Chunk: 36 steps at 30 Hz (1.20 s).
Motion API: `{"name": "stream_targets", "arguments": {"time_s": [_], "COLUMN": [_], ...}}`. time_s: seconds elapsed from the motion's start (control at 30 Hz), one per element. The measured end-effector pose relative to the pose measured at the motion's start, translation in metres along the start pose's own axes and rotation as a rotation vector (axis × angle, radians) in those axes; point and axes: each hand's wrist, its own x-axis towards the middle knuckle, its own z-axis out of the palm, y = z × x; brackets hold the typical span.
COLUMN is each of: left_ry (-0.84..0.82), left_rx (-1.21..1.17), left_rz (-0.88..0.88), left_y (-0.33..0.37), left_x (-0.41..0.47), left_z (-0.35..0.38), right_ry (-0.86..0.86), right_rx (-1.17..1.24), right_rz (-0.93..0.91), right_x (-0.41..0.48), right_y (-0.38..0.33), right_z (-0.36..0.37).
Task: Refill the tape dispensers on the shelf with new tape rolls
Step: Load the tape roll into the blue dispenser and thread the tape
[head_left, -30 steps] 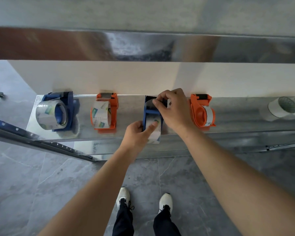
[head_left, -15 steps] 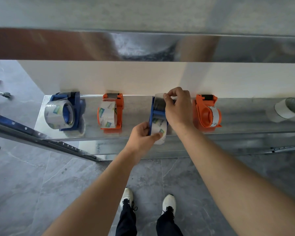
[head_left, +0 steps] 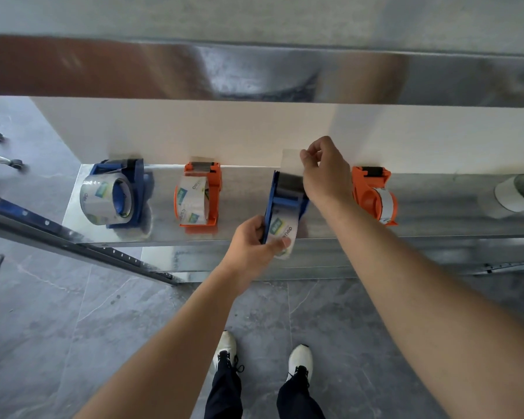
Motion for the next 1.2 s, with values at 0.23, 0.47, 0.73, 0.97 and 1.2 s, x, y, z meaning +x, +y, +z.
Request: {"name": "stream_targets", "arguments": {"time_s": [0.23, 0.47, 0.73, 0.97, 1.2], "left_ry": [0.069, 0.034, -0.151, -0.114, -0.13], "left_rx": [-0.053, -0.092, -0.117, -0.165, -0.169], "left_rz": [-0.024, -0.004, 0.061, 0.077, 0.077], "left_y": [0.008, 0.01, -0.006, -0.014, -0.016], "left_x": [0.007, 0.013, 0.011, 0.011, 0.011], "left_z": [0.014, 0.013, -0.015, -0.02, -0.021], "right_ry": [-0.077, 0.016, -0.178, -0.571, -0.714], "right_rx": [0.023, -0.133, 0.118, 0.5, 0.764], "right_rz": [-0.018, -0.024, 0.405, 0.973, 1.085], "right_x": [0.005, 0.014, 0.039, 0.03, 0.022], "right_y": [-0.006, 0.0, -0.001, 0.02, 0.035], "right_z": [-0.002, 0.005, 0.007, 0.0, 0.007]}}
